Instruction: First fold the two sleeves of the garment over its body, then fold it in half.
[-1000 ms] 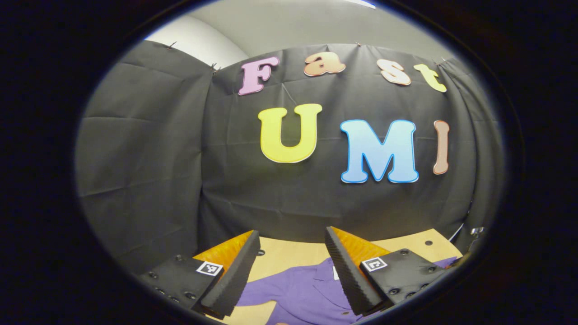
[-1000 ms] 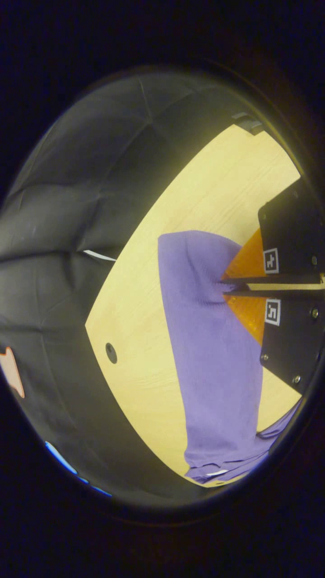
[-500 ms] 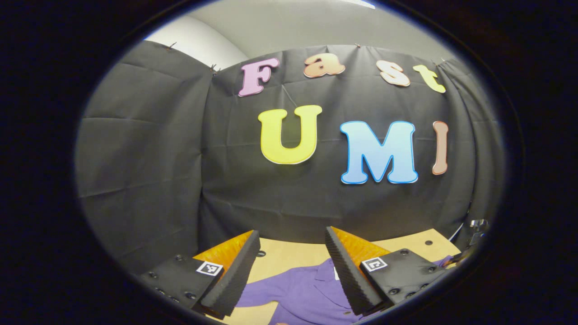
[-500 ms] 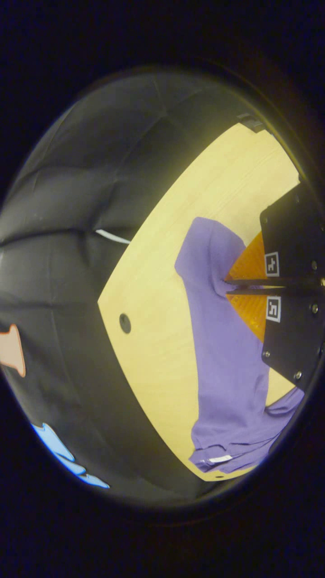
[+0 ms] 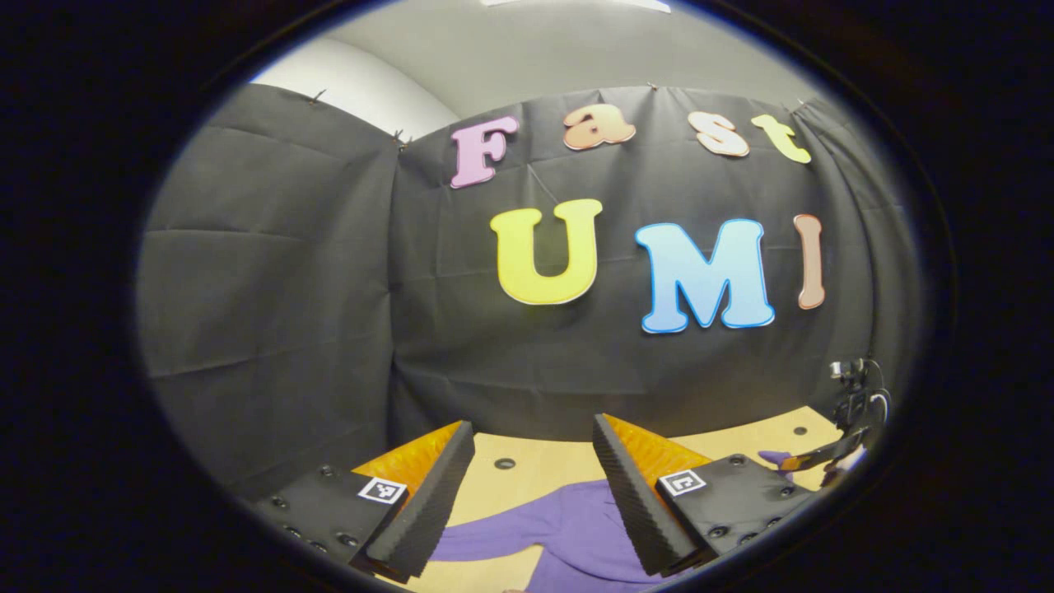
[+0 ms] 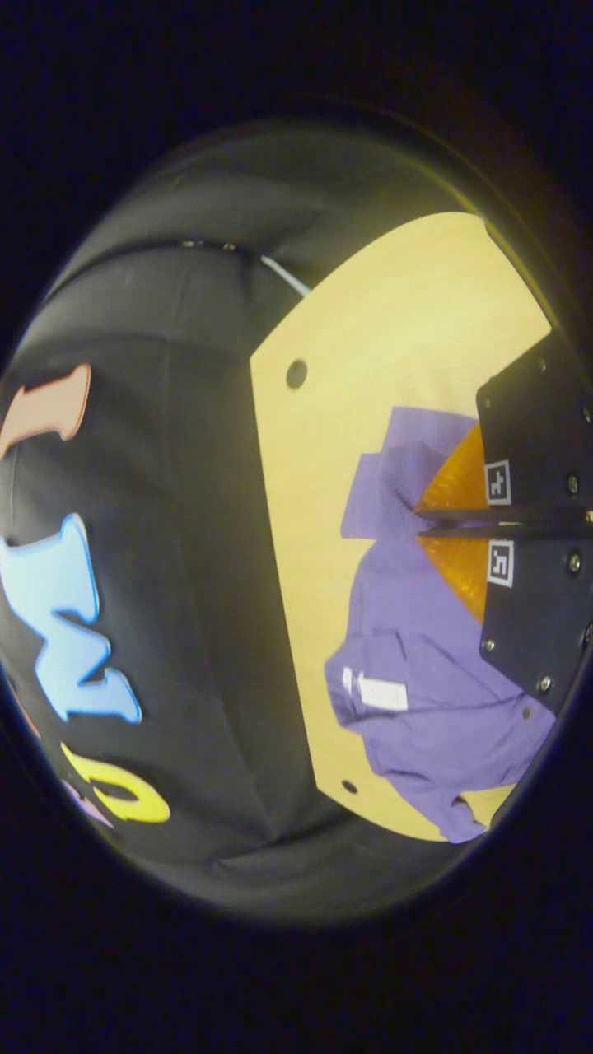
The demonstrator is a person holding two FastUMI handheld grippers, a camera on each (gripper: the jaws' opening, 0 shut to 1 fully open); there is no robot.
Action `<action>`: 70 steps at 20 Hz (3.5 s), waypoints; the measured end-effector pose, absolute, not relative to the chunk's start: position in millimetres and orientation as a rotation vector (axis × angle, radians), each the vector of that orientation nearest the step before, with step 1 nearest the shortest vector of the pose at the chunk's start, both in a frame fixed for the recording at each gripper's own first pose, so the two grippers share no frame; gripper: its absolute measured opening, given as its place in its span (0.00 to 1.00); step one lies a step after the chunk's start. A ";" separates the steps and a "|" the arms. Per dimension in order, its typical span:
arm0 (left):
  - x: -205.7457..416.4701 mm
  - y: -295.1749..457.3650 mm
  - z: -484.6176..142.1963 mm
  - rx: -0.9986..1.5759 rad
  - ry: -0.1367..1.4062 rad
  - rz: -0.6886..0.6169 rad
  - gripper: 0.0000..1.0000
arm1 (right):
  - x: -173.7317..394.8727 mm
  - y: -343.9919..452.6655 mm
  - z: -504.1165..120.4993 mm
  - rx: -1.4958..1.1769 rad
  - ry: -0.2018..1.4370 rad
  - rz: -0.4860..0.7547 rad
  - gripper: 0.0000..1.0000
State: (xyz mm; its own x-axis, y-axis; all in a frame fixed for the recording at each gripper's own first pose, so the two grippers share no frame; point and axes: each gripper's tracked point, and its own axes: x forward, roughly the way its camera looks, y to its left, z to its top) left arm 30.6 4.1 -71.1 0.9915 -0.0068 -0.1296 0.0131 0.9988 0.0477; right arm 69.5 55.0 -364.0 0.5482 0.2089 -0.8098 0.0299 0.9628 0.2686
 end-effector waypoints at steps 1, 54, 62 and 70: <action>25.5 13.8 -69.8 0.054 0.130 0.008 1.00 | 76.5 76.0 -351.5 0.261 0.975 0.159 0.01; -11.9 310.4 -449.6 -0.069 0.770 0.472 0.98 | -16.4 157.7 -299.5 0.357 1.122 0.293 0.58; -24.5 328.8 -520.9 -0.192 0.906 0.534 1.00 | -37.9 103.2 -314.8 0.358 1.169 0.164 0.58; -23.8 322.0 -525.9 -0.191 0.908 0.538 0.99 | -42.4 105.8 -320.0 0.368 1.197 0.171 0.58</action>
State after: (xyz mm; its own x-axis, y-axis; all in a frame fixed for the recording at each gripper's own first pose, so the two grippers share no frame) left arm -23.8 322.0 -525.9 0.4941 0.3619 -0.7905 -0.5194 0.8520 0.0654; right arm -42.4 105.8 -320.0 0.3612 0.3212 -0.8754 0.0632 0.9282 0.3666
